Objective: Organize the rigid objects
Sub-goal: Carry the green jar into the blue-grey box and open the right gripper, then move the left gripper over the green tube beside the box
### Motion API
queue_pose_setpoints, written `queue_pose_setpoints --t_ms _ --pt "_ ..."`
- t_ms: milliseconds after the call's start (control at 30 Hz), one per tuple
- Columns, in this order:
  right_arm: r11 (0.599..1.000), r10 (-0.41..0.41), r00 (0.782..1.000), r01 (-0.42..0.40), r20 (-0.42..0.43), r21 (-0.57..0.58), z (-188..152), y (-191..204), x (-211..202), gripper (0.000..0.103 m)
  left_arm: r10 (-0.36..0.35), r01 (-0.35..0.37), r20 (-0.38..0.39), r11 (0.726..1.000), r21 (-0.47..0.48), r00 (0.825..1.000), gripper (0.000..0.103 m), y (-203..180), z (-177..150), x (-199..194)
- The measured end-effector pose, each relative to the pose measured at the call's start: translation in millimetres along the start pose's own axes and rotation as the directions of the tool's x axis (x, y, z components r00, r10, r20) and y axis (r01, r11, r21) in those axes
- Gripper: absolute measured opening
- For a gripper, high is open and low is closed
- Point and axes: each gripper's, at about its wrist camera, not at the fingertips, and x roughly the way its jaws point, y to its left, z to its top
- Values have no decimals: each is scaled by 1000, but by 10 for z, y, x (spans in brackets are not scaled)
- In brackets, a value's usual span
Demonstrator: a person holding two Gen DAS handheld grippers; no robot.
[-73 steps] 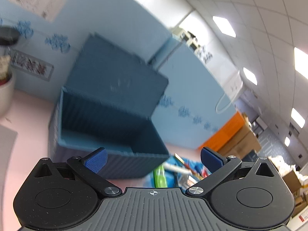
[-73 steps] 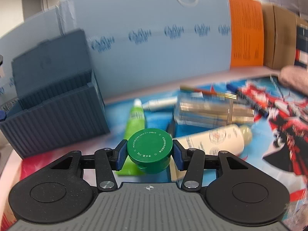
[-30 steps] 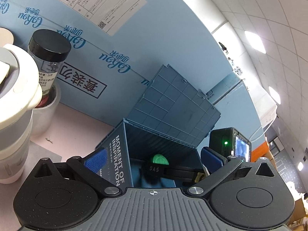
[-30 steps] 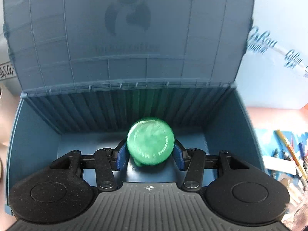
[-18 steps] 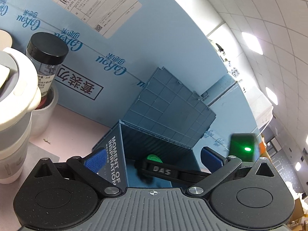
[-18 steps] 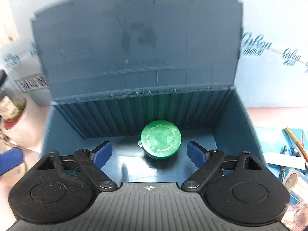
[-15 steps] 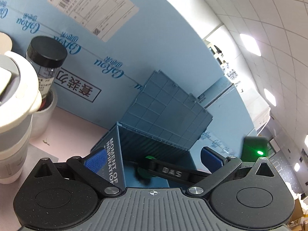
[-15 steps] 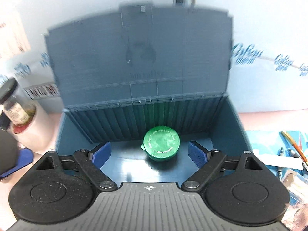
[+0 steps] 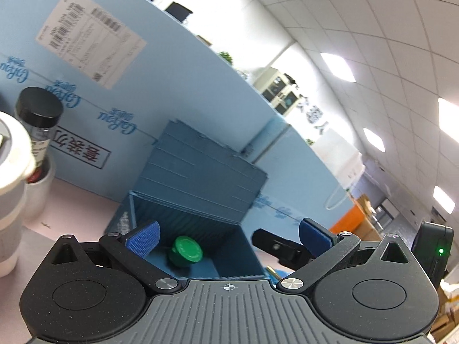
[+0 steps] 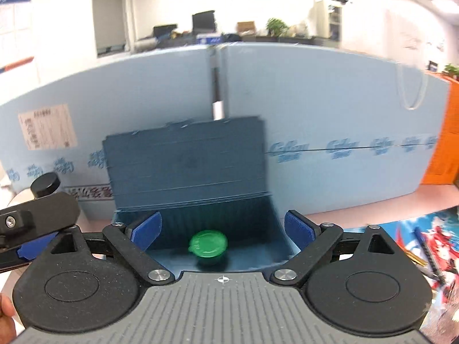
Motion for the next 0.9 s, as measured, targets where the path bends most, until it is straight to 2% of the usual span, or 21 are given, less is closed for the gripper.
queue_pose_setpoints --t_ms 233,400,533,633,700,733,833,900 --pt "997 -52 993 45 104 64 -148 -336 -312 96 -34 34 -5 998 53 999 103 -140 -68 -43" --pt "988 -50 979 20 195 154 -365 -610 -566 100 -59 63 -47 993 96 997 103 -234 -135 8" --pt "993 -77 970 54 229 105 -490 -639 -759 103 -88 100 -87 985 141 992 103 -296 -184 58" --pt "992 -93 956 66 277 106 -582 -673 -862 103 -79 94 -95 981 168 992 103 -330 -224 88" --pt "988 -105 945 63 309 142 -664 -736 -913 103 -72 90 -105 979 182 992 103 -358 -255 111" --pt "982 -129 934 74 332 173 -727 -772 -938 103 -75 95 -113 978 188 991 103 -366 -272 119" --pt "960 -228 882 133 413 247 -971 -865 -995 103 -83 112 -141 971 211 987 103 -406 -323 161" --pt "950 -274 871 178 409 256 -1081 -908 -981 103 -69 104 -156 967 231 985 103 -427 -360 203"
